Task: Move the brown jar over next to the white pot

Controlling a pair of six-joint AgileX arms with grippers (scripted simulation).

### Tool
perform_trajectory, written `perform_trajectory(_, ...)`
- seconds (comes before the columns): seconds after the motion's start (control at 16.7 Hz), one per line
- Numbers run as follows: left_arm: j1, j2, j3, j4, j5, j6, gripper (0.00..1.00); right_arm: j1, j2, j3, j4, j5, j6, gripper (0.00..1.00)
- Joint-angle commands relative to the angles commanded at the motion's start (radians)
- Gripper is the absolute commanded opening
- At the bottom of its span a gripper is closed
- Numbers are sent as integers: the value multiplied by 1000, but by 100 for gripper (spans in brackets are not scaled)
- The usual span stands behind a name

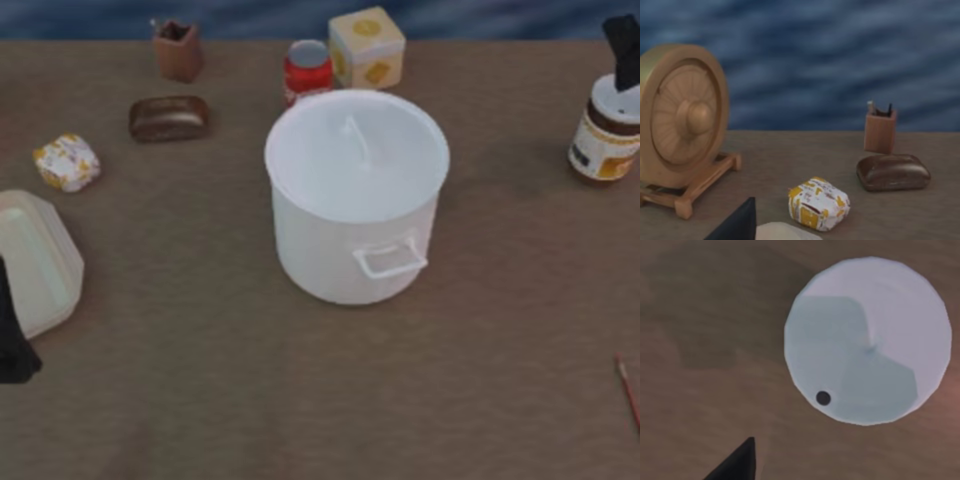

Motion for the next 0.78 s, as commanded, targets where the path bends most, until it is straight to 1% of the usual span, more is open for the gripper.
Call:
perform_trajectory(0.18, 0, 0, 0, 0, 0, 0, 100, 9, 170, 167, -63, -8, -29, 100)
perform_trajectory(0.3, 0, 0, 0, 0, 0, 0, 100, 13, 235, 231, -86, -11, -41, 100)
perform_trajectory(0.78, 0, 0, 0, 0, 0, 0, 100, 12, 262, 239, -76, -12, -45, 100)
